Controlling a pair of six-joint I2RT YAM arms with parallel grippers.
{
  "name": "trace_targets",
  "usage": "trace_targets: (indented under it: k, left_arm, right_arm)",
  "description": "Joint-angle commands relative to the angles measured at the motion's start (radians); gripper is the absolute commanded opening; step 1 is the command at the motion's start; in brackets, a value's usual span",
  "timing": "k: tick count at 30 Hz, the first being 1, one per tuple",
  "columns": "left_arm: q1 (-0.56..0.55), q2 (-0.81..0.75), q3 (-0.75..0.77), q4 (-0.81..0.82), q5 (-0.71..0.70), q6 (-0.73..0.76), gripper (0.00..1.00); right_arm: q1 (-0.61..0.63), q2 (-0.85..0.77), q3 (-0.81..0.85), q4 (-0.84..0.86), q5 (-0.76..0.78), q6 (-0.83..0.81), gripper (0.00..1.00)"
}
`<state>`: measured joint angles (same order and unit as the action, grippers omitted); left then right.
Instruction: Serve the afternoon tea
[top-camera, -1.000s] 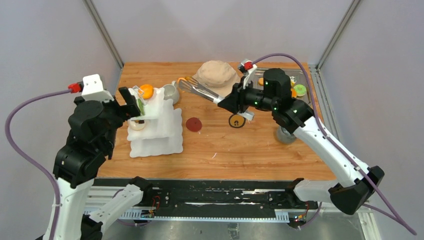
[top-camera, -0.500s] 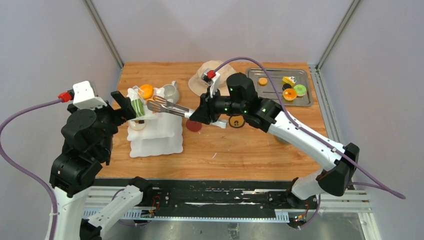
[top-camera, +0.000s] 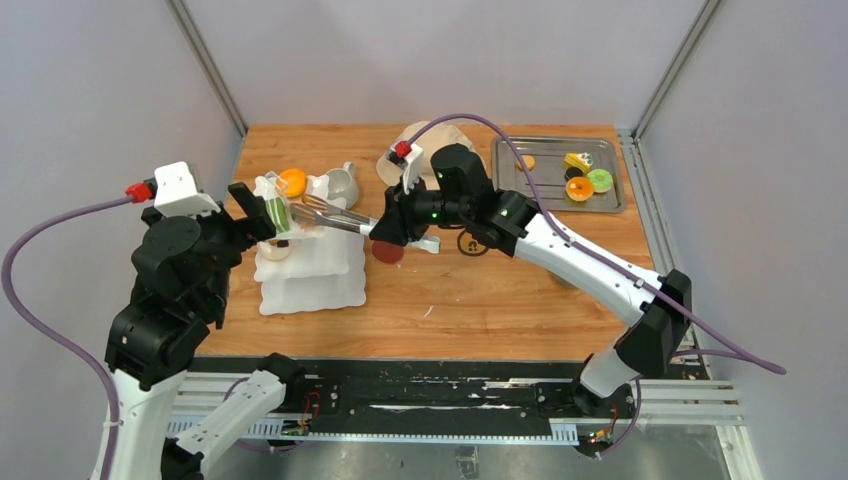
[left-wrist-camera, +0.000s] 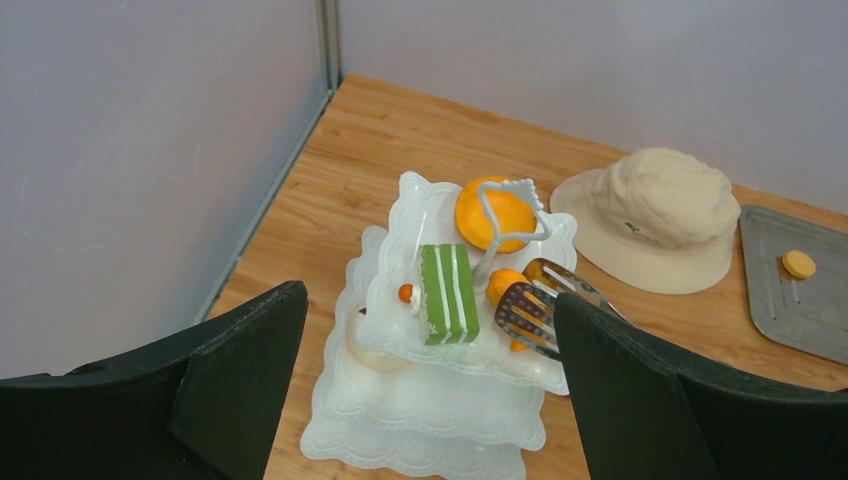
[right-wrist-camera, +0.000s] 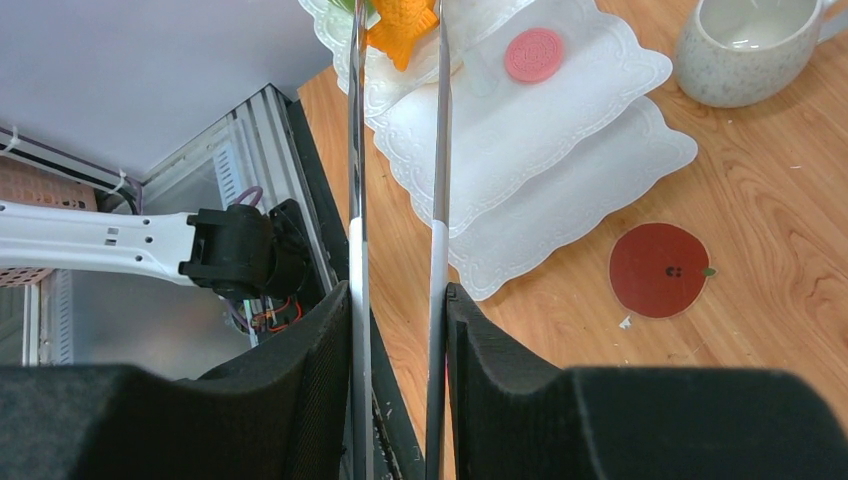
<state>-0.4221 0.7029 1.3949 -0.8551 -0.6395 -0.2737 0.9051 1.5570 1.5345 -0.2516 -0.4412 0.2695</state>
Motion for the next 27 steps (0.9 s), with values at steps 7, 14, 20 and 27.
trace_targets:
  k: [7,14,20,27]
  left_arm:
    - [-0.007,0.016,-0.011,0.031,0.012,0.001,0.98]
    - [-0.007,0.017,-0.01,0.032,0.011,-0.001,0.98]
    - [-0.006,0.015,-0.011,0.031,0.012,-0.002,0.98]
    - [-0.006,0.017,-0.007,0.03,-0.002,0.008,0.98]
  right_arm:
    - [0.011,-0.034,0.027,0.065,0.02,-0.024,0.39]
    - [0.011,-0.037,0.022,0.058,0.024,-0.03,0.42]
    - [0.007,-0.13,-0.028,0.073,0.122,-0.057,0.35]
    - [-0.112,-0.278,-0.159,0.002,0.255,-0.087,0.33]
